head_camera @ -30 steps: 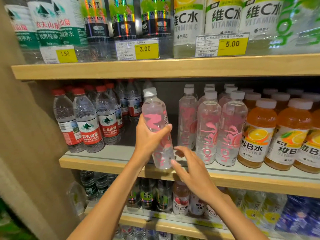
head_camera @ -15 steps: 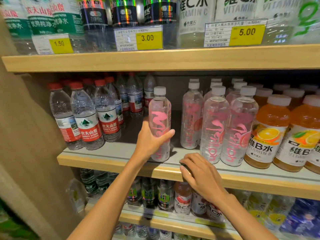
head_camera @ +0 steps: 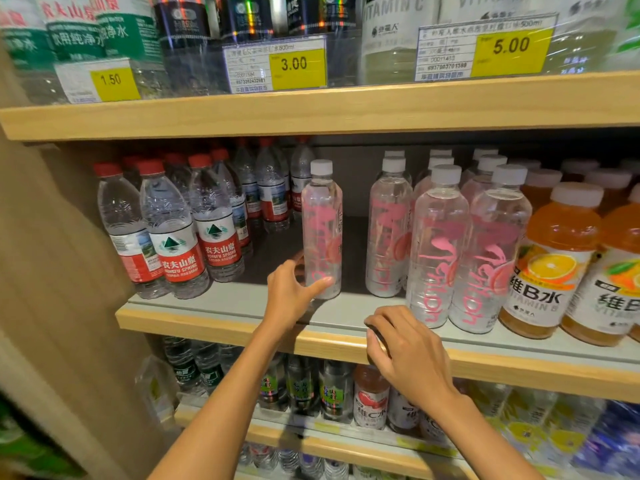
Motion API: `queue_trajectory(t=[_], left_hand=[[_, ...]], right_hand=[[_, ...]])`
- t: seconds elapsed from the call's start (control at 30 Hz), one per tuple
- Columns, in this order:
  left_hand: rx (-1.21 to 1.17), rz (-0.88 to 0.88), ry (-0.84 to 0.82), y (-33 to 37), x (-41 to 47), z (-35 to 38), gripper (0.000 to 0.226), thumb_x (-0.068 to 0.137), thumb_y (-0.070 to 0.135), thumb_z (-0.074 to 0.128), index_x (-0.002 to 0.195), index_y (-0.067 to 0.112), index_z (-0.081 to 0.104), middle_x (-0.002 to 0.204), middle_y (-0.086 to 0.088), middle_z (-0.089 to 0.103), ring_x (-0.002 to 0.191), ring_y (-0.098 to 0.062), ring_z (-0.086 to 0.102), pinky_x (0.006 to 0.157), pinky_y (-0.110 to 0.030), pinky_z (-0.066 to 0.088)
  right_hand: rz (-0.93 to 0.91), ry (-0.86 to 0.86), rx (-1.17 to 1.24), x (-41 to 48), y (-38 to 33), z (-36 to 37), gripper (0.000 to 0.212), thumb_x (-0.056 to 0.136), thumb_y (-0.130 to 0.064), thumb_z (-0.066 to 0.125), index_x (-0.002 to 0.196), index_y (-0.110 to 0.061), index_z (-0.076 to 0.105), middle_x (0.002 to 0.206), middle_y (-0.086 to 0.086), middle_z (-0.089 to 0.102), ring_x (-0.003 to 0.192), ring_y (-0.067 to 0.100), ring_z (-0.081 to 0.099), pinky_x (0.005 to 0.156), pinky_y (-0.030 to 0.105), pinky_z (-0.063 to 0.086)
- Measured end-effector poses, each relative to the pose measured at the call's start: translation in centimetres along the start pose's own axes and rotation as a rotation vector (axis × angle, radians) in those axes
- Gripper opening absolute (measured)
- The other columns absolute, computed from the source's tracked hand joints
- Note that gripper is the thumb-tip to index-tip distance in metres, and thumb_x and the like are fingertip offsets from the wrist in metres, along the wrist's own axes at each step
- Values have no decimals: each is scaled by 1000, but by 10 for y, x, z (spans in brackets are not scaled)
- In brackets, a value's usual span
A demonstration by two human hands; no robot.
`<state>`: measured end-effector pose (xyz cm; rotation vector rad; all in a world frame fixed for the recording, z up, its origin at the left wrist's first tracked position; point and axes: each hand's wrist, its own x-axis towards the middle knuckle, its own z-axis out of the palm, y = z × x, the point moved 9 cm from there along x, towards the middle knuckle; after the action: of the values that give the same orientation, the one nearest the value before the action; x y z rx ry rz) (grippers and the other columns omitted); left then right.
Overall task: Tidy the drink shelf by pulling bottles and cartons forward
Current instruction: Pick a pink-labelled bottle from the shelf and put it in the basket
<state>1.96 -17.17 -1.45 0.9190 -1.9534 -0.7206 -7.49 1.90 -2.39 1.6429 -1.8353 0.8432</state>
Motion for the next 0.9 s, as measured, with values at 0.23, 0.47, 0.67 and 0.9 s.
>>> queue_trajectory(t=[0.23,0.47,0.67,0.9], left_hand=[[-213,-90,11,-14,26,25,63,76,7,79,133,3,52,121,-13,64,108,-20,63,75,-2,45],[-132,-118,62,-5,16,16,58,80,12,77,131,2,52,124,-13,62,113,-20,59,83,-11,42],[-217,62,168,72,-9,18,22,86,32,69,94,15,59,91,3,58,81,-5,52,68,-14,39],[-312,-24,-51,125,38,68,51,91,44,59,129,12,51,125,-8,60,114,-23,56,82,-22,35]], right_hand=[[-8,17,6,0,0,-1,26,87,-26,49,89,-11,70,86,-1,64,75,15,62,53,23,49],[9,-5,44,0,1,-5,24,87,-25,51,90,-11,70,87,-1,64,78,14,62,57,23,50],[18,-12,51,-1,1,-3,20,87,-24,54,90,-11,69,88,-1,63,80,15,61,60,23,48],[34,-9,60,-2,3,-2,24,88,-27,50,92,-13,69,89,-3,63,83,13,61,63,20,46]])
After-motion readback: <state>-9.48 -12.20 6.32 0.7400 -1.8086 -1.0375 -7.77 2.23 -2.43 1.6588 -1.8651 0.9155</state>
